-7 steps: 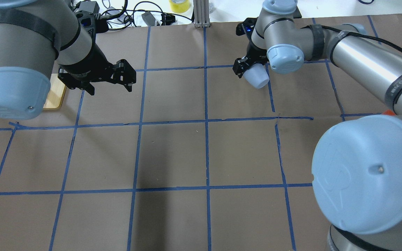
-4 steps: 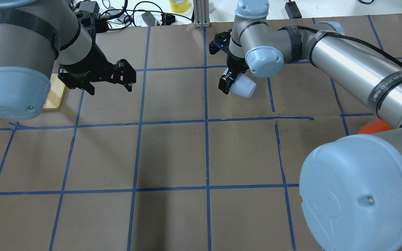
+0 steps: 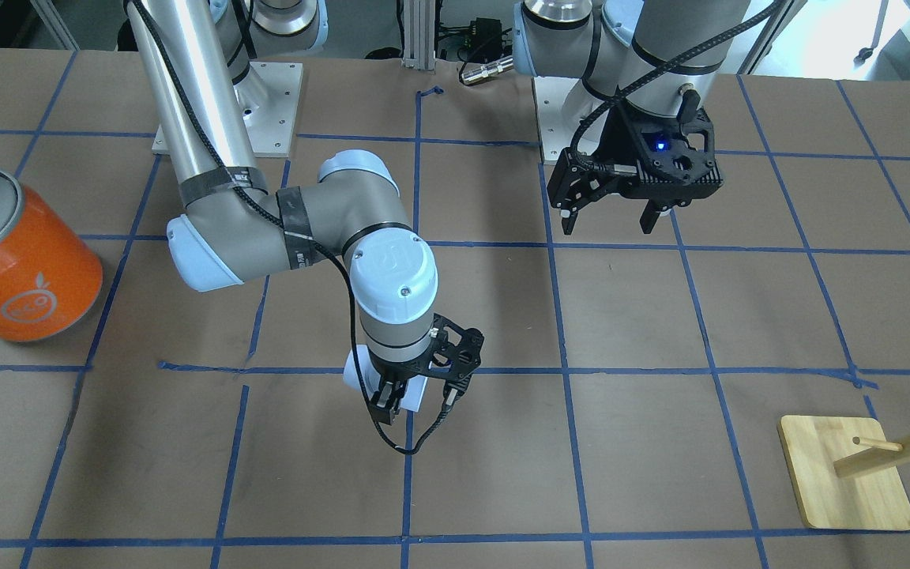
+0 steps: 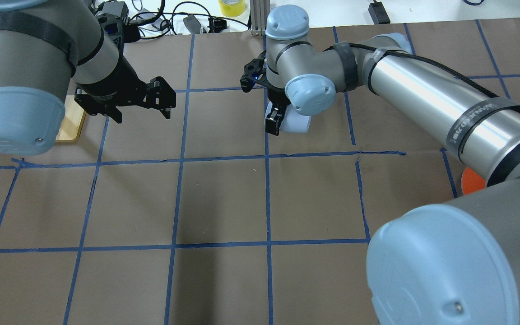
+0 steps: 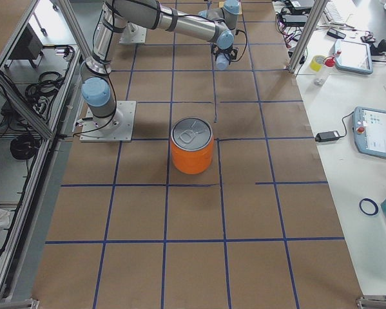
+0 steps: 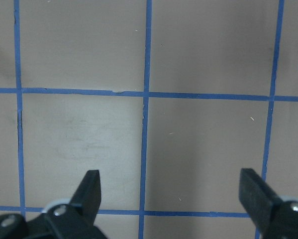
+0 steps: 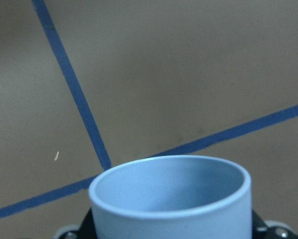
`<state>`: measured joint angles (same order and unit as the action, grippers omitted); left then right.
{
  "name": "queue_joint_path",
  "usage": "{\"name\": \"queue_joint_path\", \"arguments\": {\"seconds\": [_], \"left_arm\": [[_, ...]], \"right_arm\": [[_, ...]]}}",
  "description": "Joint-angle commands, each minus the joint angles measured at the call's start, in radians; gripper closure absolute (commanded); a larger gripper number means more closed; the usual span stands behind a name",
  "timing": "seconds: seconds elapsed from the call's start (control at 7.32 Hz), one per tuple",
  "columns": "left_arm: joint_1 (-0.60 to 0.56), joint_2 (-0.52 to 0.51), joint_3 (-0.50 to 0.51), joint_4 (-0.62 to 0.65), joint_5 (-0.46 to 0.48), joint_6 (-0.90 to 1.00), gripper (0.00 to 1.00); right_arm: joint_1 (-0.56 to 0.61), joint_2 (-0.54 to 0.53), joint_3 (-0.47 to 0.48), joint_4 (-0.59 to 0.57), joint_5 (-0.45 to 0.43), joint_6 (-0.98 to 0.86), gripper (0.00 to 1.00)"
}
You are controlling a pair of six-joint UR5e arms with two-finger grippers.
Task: Flip cup
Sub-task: 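Carry the white cup with the right gripper toward the left gripper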
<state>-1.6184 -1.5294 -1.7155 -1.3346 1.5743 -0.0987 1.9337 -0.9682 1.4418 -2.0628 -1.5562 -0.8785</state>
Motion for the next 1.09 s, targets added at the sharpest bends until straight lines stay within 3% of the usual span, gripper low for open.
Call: {"name": "queue_joint_path", "arguments": {"seconds": [0.0, 0.27, 0.41, 0.55, 0.82, 0.96], "left_arm": [[0.0, 0.0, 0.001, 0.0, 0.0, -0.001, 0.0], [0.0, 0.0, 0.001, 0.0, 0.0, -0.001, 0.0], [0.0, 0.0, -0.001, 0.0, 0.0, -0.003, 0.0], [0.0, 0.0, 0.001, 0.0, 0.0, -0.001, 0.0], [0.0, 0.0, 0.002, 0.002, 0.0, -0.001, 0.0], [0.0, 0.0, 0.001, 0.0, 0.0, -0.001, 0.0]], "right_arm": [[0.034, 0.037, 0.005, -0.145, 0.044, -0.007, 1.0], [0.059, 0.078, 0.005, -0.154, 0.044, -0.01, 0.98], [0.063, 0.08, 0.006, -0.154, 0.06, -0.001, 0.88], [0.063, 0.088, 0.008, -0.152, 0.118, 0.003, 0.7], [0.063, 0.094, 0.02, -0.149, 0.123, 0.003, 0.03], [0.062, 0.095, 0.023, -0.151, 0.122, 0.001, 0.0]]}}
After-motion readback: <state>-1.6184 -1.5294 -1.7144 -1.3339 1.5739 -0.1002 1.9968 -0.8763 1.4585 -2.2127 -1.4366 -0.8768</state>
